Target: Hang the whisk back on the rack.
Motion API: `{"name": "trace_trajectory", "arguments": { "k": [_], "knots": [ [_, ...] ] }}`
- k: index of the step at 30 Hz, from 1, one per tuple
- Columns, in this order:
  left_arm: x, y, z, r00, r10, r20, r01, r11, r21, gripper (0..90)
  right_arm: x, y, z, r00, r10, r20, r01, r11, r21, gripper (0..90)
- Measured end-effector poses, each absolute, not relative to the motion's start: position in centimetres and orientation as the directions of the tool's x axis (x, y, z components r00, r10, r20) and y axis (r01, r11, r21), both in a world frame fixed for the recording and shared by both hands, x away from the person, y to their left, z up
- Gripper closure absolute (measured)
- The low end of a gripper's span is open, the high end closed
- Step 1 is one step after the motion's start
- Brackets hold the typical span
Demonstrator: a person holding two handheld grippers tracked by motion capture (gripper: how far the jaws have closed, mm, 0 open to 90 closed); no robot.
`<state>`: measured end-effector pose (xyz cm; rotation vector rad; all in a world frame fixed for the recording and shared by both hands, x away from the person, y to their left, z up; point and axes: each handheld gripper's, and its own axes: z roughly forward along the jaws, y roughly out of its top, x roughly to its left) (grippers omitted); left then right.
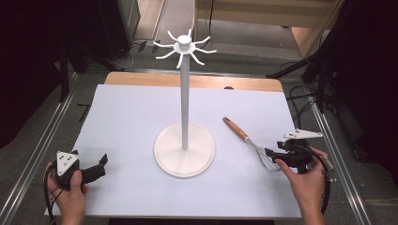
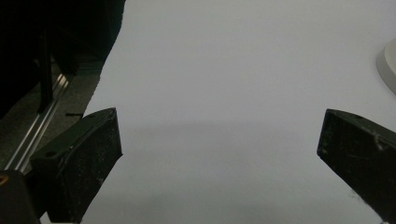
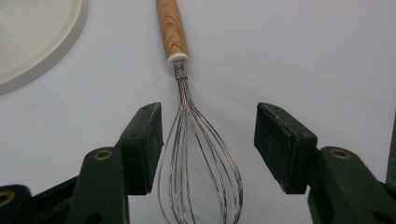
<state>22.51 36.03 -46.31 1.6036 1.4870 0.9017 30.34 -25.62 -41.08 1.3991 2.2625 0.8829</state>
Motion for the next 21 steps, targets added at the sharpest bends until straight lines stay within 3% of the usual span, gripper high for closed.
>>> {"name": "trace_trajectory", "arguments": {
  "k": [21],
  "knots": [
    [22.5, 36.1, -46.3, 0.071, 0.997, -0.004, 0.463, -0.030, 0.886, 0.3, 34.9, -22.6, -40.5, -0.495, 0.869, 0.014, 0.736, 0.410, 0.539, 44.7]
  ]
}}
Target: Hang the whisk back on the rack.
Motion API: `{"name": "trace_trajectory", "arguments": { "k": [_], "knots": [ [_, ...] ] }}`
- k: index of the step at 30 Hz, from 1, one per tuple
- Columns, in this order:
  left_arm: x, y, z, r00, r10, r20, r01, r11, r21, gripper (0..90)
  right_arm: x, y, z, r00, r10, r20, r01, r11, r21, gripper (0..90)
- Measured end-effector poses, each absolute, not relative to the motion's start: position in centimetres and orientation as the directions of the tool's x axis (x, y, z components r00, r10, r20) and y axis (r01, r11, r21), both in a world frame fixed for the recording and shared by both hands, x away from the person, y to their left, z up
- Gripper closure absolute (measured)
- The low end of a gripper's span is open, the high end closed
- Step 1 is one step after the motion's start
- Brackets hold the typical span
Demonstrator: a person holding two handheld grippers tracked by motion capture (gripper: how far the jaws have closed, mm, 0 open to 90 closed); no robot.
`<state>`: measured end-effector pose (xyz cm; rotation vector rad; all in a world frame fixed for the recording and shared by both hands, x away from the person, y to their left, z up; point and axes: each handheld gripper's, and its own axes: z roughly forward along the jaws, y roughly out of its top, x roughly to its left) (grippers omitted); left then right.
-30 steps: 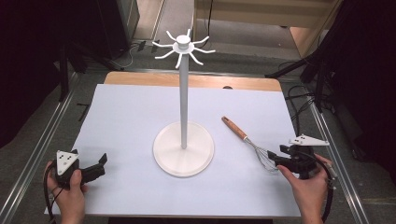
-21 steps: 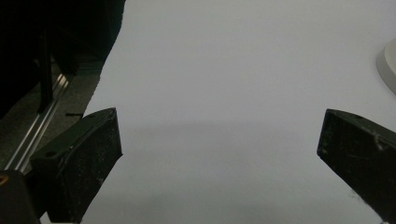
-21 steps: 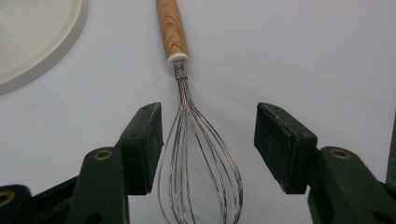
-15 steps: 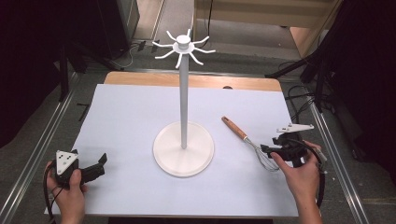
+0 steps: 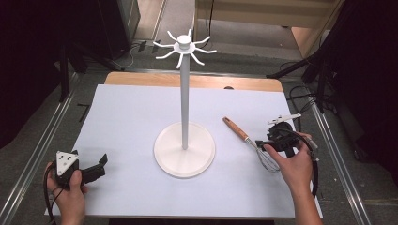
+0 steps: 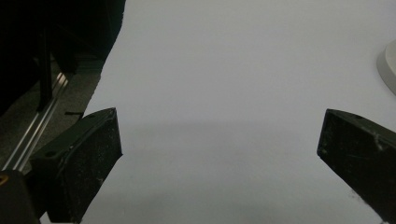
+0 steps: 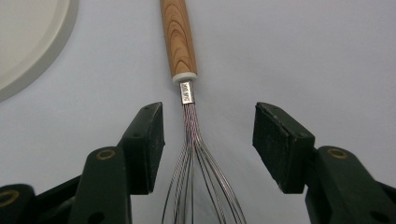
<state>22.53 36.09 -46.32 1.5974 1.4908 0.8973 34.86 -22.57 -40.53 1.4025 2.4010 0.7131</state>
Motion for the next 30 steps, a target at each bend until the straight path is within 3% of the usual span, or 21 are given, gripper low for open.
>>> {"name": "trace_trajectory", "arguments": {
  "k": [30],
  "knots": [
    [22.6, 36.2, -46.3, 0.073, 0.997, -0.014, 0.468, -0.022, 0.883, 0.3, 39.7, -18.5, -41.2, -0.553, 0.833, -0.012, 0.769, 0.516, 0.376, 49.0]
  ]
}}
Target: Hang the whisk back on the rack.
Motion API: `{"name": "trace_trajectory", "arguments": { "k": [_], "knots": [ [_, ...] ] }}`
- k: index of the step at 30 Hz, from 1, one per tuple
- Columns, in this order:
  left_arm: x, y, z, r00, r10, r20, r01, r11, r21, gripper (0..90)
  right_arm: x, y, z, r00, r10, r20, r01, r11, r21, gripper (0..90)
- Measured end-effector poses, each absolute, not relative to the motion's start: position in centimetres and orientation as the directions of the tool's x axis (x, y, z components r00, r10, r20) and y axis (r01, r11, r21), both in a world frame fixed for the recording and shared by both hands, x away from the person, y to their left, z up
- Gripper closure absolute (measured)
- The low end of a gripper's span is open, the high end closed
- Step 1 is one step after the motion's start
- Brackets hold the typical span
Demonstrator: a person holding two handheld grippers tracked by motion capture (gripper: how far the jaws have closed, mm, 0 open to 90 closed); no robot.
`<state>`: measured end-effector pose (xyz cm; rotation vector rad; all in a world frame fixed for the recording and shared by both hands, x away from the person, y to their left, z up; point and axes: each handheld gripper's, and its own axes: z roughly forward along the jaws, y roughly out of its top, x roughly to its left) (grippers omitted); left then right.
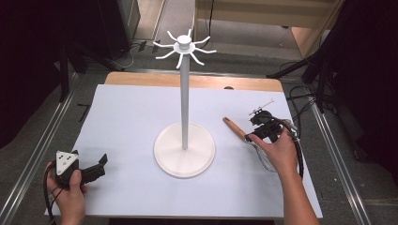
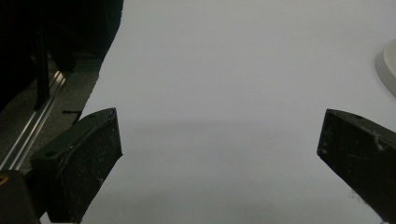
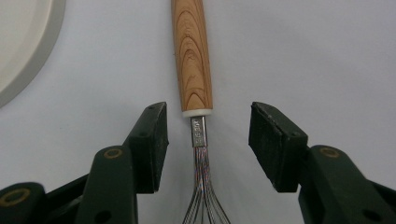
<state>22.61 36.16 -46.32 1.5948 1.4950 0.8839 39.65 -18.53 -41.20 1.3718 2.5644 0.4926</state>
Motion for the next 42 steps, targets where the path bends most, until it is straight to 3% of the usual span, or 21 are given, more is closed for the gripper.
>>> {"name": "trace_trajectory", "arguments": {
  "k": [29, 42],
  "knots": [
    [22.7, 36.2, -46.3, 0.080, 0.997, -0.020, 0.472, -0.020, 0.881, 0.3, 42.9, -15.9, -43.7, -0.602, 0.798, -0.014, 0.773, 0.587, 0.241, 57.9],
    [22.7, 36.2, -46.4, 0.082, 0.996, -0.019, 0.475, -0.022, 0.880, 0.3, 43.5, -15.2, -44.4, -0.607, 0.794, -0.009, 0.781, 0.599, 0.179, 67.6]
  ]
}}
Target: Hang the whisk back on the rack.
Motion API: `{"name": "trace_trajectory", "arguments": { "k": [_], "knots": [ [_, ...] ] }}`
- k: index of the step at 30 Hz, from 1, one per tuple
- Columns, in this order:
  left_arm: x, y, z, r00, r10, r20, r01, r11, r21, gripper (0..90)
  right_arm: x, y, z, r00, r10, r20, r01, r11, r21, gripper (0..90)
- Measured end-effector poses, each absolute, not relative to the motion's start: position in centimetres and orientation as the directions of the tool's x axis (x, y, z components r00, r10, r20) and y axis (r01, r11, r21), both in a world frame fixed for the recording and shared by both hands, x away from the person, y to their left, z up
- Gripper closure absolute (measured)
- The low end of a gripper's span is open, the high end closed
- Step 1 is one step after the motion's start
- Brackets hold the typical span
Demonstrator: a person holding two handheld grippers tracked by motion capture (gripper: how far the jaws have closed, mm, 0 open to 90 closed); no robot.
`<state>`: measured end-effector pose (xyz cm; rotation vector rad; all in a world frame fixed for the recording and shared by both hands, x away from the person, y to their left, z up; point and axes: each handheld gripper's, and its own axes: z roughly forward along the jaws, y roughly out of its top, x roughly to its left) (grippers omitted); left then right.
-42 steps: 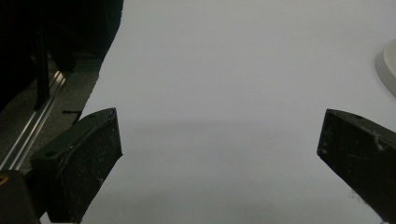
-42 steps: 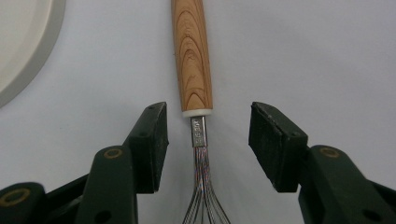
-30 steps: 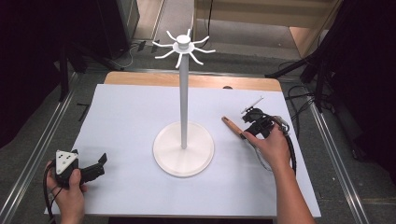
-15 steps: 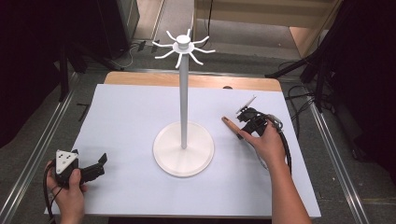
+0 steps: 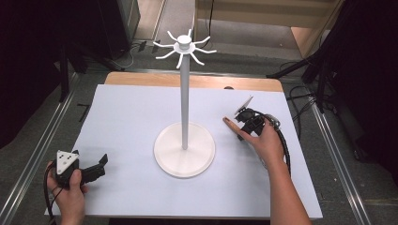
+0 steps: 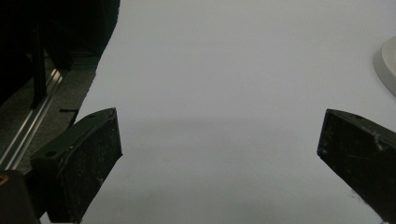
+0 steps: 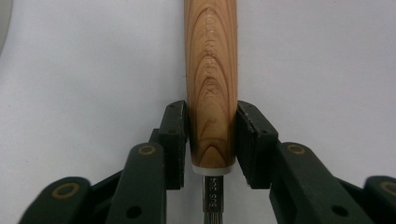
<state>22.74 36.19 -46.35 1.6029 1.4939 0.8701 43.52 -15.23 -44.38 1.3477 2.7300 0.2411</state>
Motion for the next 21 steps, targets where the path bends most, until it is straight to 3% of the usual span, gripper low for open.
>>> {"name": "trace_trajectory", "arguments": {
  "k": [8, 21],
  "knots": [
    [22.73, 36.17, -46.35, 0.083, 0.996, -0.015, 0.477, -0.026, 0.879, 0.3, 43.70, -15.23, -44.45, -0.561, 0.828, 0.012, 0.817, 0.551, 0.172, 68.1],
    [22.76, 36.24, -46.33, 0.082, 0.996, -0.023, 0.481, -0.019, 0.876, 0.3, 43.63, -14.60, -44.31, -0.577, 0.816, -0.026, 0.805, 0.574, 0.146, 70.2]
  ]
}}
